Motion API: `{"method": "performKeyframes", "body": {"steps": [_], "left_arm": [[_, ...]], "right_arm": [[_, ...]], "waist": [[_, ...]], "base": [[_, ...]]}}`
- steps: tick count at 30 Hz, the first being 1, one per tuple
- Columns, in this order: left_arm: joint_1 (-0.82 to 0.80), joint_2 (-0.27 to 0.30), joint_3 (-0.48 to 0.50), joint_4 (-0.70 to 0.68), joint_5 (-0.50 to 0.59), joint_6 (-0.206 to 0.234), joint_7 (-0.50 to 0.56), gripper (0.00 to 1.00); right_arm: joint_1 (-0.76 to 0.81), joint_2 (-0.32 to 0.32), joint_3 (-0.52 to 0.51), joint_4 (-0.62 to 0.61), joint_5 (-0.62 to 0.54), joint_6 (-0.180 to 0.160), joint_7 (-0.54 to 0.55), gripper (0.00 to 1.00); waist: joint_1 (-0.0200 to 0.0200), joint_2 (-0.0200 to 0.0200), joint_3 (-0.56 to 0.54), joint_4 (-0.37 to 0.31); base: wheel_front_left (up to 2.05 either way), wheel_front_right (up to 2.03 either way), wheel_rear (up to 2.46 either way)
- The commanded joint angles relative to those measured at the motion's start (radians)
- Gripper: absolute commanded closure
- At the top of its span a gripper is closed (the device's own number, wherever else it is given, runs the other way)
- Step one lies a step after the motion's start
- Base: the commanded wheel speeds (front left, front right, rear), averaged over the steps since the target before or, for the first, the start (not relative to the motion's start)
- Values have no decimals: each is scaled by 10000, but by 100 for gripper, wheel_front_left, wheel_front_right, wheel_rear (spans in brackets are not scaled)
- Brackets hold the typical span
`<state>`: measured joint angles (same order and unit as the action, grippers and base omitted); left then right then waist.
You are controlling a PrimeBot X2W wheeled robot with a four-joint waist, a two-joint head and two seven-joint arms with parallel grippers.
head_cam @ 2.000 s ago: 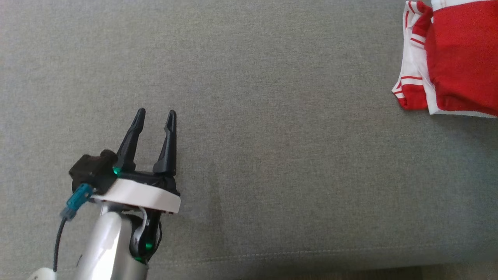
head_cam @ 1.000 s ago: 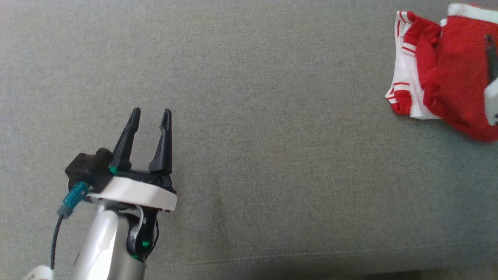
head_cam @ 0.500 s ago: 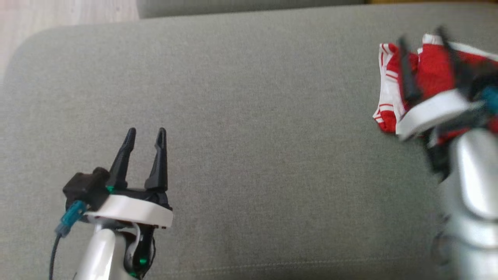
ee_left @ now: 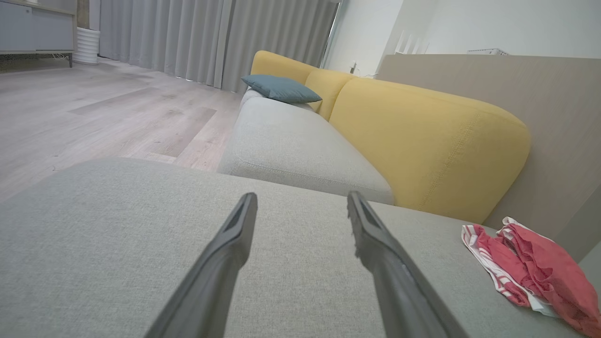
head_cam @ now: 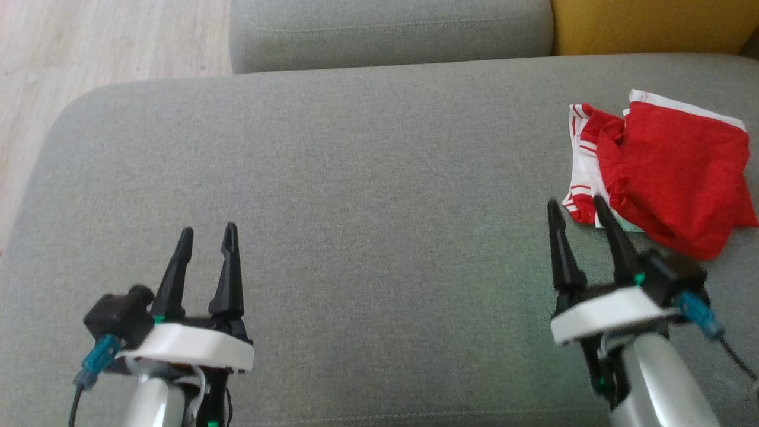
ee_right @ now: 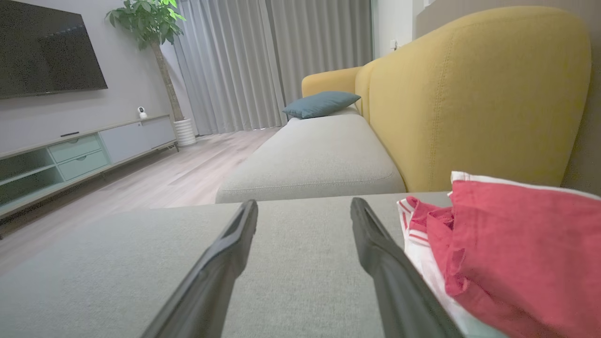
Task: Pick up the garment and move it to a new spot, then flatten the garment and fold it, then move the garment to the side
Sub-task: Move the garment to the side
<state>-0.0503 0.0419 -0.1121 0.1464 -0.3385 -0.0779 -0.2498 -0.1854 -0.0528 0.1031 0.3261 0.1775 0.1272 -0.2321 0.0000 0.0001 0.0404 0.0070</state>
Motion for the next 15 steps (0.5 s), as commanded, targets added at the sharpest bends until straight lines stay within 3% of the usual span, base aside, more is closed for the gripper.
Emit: {"method": "performKeyframes", "body": {"steps": [1, 15], "left_arm": [[-168, 83, 404, -374, -1, 76, -120, 0], [188, 83, 82, -553, 181, 288, -120, 0]], "right_arm": [[79, 23, 320, -414, 207, 35, -200, 0], [999, 25, -13, -1235, 526, 35, -294, 0]], "waist": [[0, -1, -85, -22], [0, -1, -183, -141]], "base": [[0, 0, 0], [0, 0, 0]]}}
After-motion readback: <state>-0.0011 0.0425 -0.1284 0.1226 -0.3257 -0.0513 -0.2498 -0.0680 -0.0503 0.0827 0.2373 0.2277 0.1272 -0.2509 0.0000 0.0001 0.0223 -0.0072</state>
